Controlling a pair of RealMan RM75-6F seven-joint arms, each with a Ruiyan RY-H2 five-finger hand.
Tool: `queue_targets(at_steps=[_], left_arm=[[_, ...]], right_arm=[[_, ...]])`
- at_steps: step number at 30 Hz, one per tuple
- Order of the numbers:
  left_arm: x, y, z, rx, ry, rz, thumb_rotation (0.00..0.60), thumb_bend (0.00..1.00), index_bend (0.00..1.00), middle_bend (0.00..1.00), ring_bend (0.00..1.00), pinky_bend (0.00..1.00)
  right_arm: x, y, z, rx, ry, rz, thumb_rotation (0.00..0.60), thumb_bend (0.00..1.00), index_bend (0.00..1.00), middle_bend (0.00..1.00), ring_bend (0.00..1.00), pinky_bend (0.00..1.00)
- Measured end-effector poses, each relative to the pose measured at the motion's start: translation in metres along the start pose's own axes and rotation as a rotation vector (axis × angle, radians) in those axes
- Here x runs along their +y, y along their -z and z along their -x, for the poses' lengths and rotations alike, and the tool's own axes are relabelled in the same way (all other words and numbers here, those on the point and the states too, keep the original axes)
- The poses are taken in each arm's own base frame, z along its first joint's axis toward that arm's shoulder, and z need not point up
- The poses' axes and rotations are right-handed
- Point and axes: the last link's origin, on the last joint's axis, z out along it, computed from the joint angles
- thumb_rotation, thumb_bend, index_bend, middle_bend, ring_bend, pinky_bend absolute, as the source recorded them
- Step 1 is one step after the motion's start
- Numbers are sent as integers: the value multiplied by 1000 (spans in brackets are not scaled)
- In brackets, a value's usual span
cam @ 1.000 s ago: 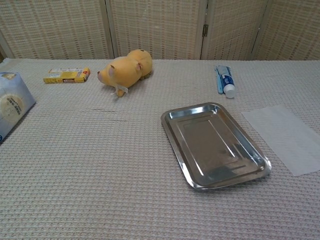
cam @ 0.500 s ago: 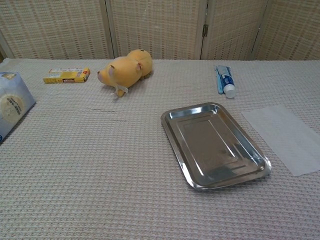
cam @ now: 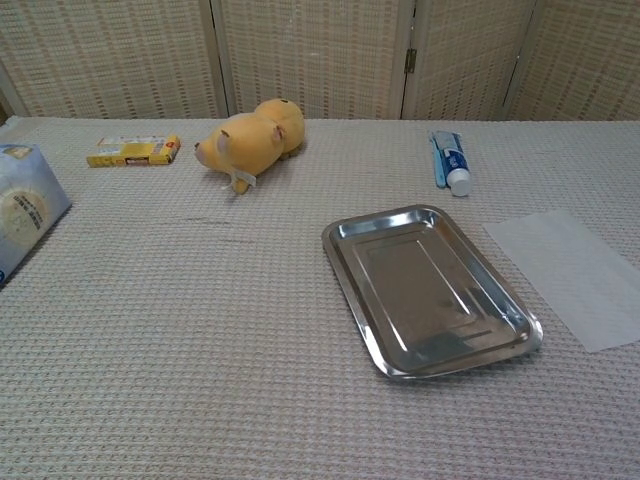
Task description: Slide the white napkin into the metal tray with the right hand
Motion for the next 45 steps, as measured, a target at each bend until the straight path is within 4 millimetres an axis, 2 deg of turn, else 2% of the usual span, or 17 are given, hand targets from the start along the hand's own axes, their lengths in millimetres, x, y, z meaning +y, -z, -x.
queue_targets(at_steps=[4,8,12,17,27,32,38,45], left_arm=[[-2,-3,3,-7,-9,-13,600,349,0,0,0,0],[-4,-7,7,-23,-17,-29,600,349,0,0,0,0],[-5,-11,12,-37,-29,-43,600,349,0,0,0,0],[-5,-13,17,-50,-42,-49,600,349,0,0,0,0],[-8,-17,19,-64,-35,-59,600,348,0,0,0,0],[-8,-19,21,-75,-43,-64,600,349,0,0,0,0],[-11,-21,23,-78,-42,-74,600,349,0,0,0,0],[-13,-22,22,-80,-38,-83,600,349,0,0,0,0]], right_arm=[[11,-5,13,-43,14,-45,600,287,74,0,0,0],[30,-14,27,-103,9,-70,600,287,82,0,0,0],[47,-23,39,-149,36,-82,600,371,86,0,0,0],[58,-33,52,-171,95,-94,600,451,90,0,0,0],[61,-56,72,-213,156,-106,600,451,89,0,0,0],[61,-64,85,-245,133,-68,600,451,50,0,0,0],[52,-70,99,-273,135,-77,600,450,31,0,0,0],[51,-69,106,-299,155,-79,600,451,22,0,0,0]])
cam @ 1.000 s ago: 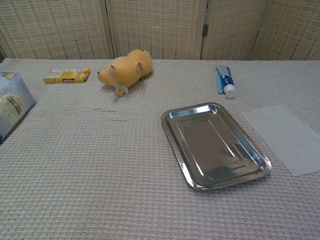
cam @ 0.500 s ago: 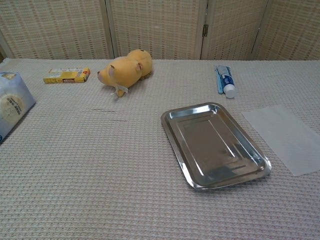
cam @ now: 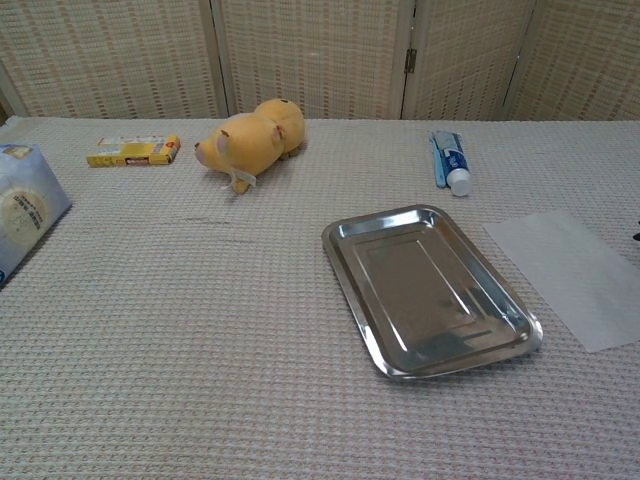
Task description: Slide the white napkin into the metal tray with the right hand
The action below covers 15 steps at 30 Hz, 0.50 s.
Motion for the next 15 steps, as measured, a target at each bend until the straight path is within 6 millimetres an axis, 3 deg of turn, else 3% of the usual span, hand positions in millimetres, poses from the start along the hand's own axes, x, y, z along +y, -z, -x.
queue_targets(at_steps=[15], left_arm=[[0,0,0,-1,3,-4,600,349,0,0,0,0]], right_arm=[[-13,-8,6,-2,-27,-17,600,451,4,0,0,0]])
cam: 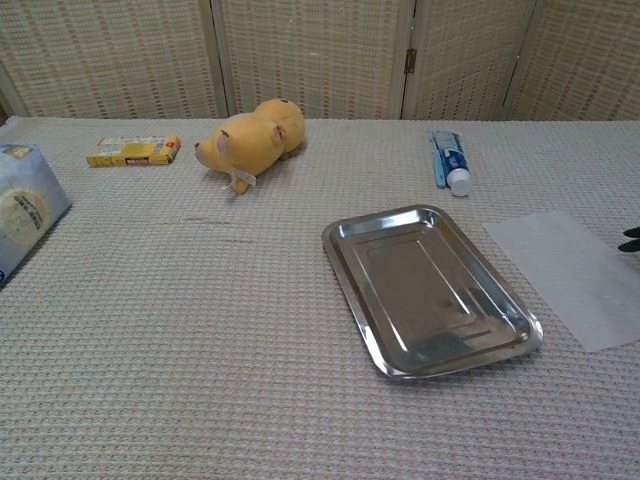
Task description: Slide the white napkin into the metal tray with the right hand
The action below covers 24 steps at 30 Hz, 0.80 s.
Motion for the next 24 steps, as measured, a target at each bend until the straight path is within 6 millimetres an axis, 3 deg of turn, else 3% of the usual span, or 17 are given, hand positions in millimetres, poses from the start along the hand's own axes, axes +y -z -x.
queue_targets(at_steps=[24], left_arm=[[7,-6,3,-6,0,21,600,349,0,0,0,0]], right_arm=[[-37,16,-4,85,-81,-211,600,451,4,0,0,0]])
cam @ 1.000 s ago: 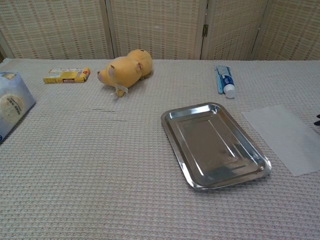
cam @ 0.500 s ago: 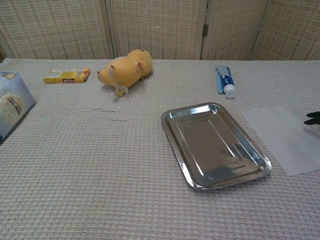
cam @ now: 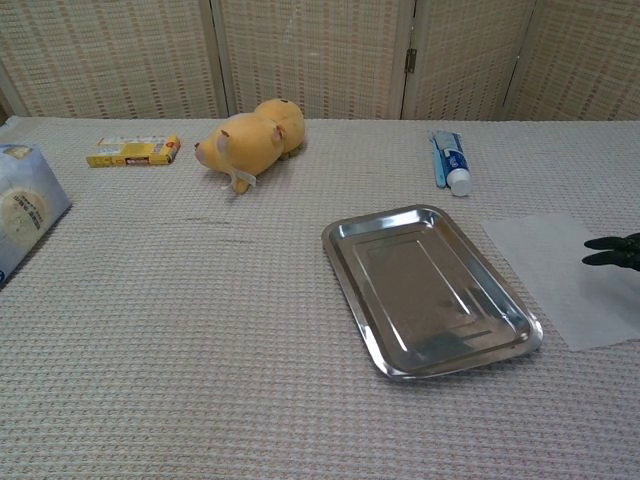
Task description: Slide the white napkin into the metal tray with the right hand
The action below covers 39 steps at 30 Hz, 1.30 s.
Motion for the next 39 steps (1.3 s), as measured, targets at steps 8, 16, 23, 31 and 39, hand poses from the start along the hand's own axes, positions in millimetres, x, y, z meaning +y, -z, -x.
queue_targets(at_steps=[8,16,23,31,39], left_arm=[[0,1,1,-2,-6,-2,600,349,0,0,0,0],[2,0,3,-9,-11,-2,600,348,0,0,0,0],[-2,-2,3,-12,-4,-15,600,348,0,0,0,0],[-5,-1,1,-6,5,-24,600,349,0,0,0,0],[-6,-3,1,-9,5,-27,600,349,0,0,0,0]], right_arm=[[18,11,-13,20,6,50,600,450,4,0,0,0],[41,11,-12,-48,23,153,600,451,4,0,0,0],[46,-12,-7,-93,70,191,600,451,4,0,0,0],[42,-44,-9,-94,104,198,600,450,0,0,0,0],[34,-54,-5,-101,107,181,600,451,0,0,0,0]])
